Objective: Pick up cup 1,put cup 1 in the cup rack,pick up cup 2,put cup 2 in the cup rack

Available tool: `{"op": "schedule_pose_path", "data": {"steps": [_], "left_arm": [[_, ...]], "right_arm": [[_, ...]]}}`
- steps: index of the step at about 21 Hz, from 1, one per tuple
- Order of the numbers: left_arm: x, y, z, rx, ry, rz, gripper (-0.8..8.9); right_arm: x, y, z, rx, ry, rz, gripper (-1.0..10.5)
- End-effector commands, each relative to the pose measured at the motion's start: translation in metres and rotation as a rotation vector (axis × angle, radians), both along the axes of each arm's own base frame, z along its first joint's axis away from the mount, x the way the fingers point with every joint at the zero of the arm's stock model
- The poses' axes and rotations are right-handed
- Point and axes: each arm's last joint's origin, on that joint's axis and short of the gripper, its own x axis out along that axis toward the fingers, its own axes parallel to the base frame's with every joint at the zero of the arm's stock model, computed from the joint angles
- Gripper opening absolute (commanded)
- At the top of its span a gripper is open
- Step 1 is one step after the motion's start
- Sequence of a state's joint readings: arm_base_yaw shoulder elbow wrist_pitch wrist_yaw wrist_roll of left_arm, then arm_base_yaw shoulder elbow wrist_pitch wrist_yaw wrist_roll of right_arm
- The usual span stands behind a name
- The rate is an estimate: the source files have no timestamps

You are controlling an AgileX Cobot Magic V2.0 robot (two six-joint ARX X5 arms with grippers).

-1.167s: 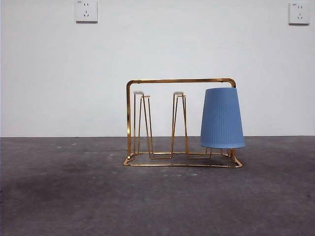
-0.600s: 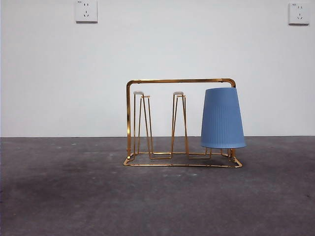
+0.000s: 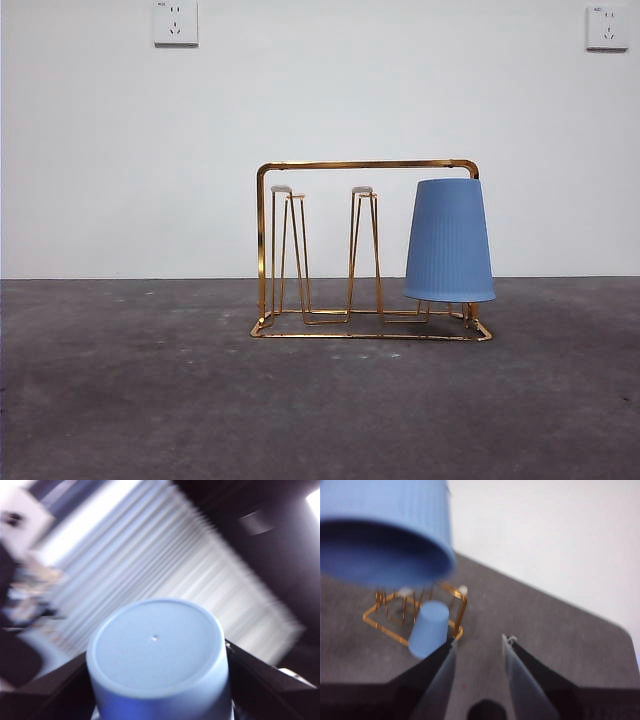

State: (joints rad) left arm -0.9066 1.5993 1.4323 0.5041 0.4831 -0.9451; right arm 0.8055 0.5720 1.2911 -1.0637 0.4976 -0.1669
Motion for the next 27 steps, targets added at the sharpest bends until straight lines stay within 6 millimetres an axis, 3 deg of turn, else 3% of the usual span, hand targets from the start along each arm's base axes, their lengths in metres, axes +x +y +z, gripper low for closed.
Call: {"op": "schedule_pose_path", "data": {"steps": [1, 7, 10, 16, 27], "left_arm": [[-0.012, 0.023, 0.010, 0.188, -0.180, 0.207, -0.06], [-0.044, 0.083, 0.025, 0.621, -0.269, 0.779, -0.06], [-0.055, 0.098, 0.026, 0.750, -0.283, 0.927, -0.06], [-0.047, 0.103, 0.015, 0.854, -0.264, 1.031, -0.07], [-0.007, 0.105, -0.053, 0.848, -0.313, 1.157, -0.07]], "right_arm": [[-0.006, -0.006, -0.001, 0.040, 0.046, -0.023, 1.6], [-0.011, -0.011, -0.006, 0.028, 0.119, -0.037, 1.6], [-0.011, -0.010, -0.006, 0.042, 0.129, -0.031, 1.6], [-0.011, -0.010, -0.006, 0.046, 0.136, -0.014, 1.6], [-0.012, -0.011, -0.009, 0.026, 0.162, -0.016, 1.6]]}}
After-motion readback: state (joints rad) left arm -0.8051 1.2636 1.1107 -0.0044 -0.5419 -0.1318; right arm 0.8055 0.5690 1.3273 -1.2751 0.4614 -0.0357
